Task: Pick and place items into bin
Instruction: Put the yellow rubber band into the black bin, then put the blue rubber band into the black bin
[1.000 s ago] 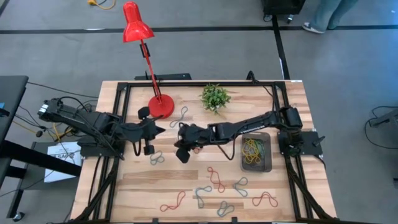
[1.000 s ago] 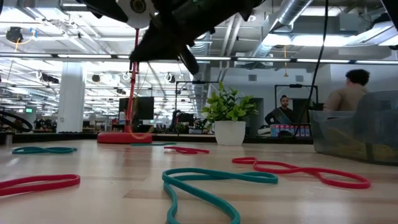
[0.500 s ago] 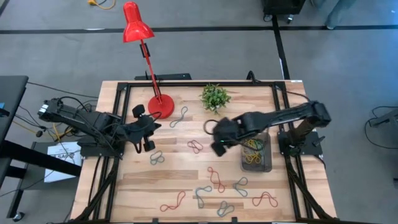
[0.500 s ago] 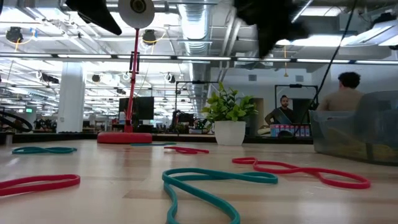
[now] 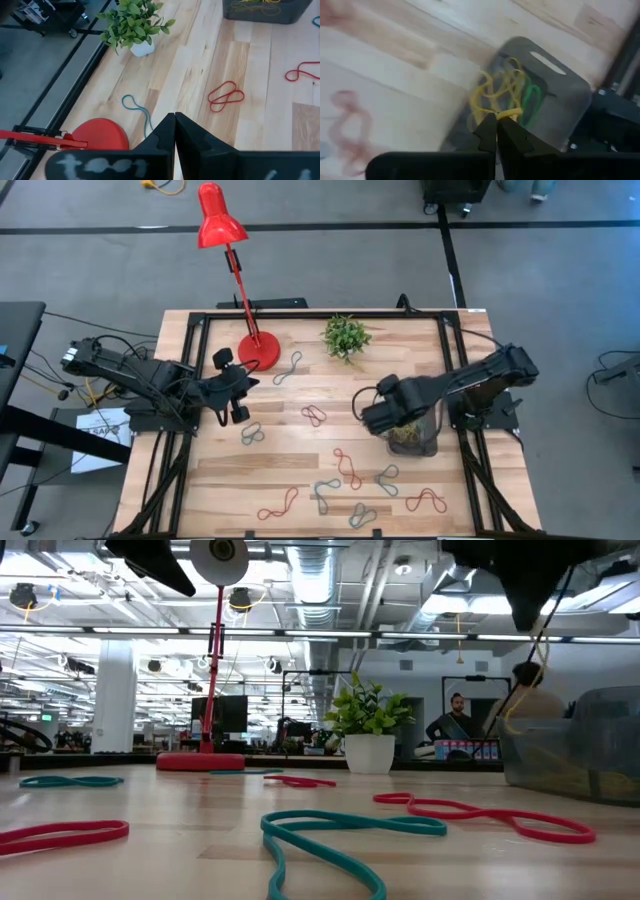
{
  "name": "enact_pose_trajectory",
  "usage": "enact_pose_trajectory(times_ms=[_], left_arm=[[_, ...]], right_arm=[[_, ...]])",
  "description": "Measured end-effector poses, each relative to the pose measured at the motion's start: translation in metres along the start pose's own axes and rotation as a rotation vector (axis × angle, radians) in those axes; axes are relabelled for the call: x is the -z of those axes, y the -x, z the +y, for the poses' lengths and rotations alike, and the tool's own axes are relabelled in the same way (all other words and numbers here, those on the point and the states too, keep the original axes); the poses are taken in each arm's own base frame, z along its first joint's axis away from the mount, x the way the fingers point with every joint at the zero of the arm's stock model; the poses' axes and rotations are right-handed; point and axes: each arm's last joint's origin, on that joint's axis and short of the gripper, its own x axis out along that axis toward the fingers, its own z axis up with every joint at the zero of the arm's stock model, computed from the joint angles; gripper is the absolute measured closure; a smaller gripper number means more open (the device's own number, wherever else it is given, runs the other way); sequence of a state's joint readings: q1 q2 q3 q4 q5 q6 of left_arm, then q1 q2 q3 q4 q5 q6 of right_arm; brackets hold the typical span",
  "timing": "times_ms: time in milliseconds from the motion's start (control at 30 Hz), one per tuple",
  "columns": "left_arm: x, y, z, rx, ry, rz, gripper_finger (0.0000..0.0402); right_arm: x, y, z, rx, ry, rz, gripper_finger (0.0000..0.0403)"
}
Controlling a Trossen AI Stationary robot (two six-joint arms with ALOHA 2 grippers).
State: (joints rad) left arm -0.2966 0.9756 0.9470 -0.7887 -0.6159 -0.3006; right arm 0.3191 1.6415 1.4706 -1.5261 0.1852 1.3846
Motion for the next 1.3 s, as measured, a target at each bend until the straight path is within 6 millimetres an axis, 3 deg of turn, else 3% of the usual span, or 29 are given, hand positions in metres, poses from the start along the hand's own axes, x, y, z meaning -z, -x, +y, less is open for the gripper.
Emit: enact_pose_trajectory(times_ms=[167,367,700,833,1033,1167,1300], left_arm=[[0.0,0.0,0.0,0.001,0.011,0.0,0.0401],[0.0,0.0,0.0,0.007,0.013,0.001,0.0401],[0.0,0.0,-0.001,0.045,0.045,0.014,0.0401],[0.001,0.0,-0.002,0.06,0.054,0.02,0.0401],[0.001,0.0,-0.002,0.06,0.055,0.02,0.0401],[0.0,0.0,-0.002,0.061,0.057,0.02,0.0401],[0.001,0.0,-0.002,0.077,0.084,0.026,0.0401]], right_arm=[[0.01,-0.033,0.011,0.117,-0.052,0.053,0.0402],[0.014,-0.066,0.033,0.142,-0.074,0.123,0.0395],[0.012,-0.093,0.053,0.126,-0.055,0.255,0.0333],[0.012,-0.091,0.052,0.121,-0.063,0.263,0.0302],[0.011,-0.072,0.043,0.058,-0.089,0.272,0.0254],[0.007,-0.044,0.033,-0.043,-0.115,0.246,0.0236],[0.0,-0.004,0.024,-0.211,-0.077,0.071,0.0233]])
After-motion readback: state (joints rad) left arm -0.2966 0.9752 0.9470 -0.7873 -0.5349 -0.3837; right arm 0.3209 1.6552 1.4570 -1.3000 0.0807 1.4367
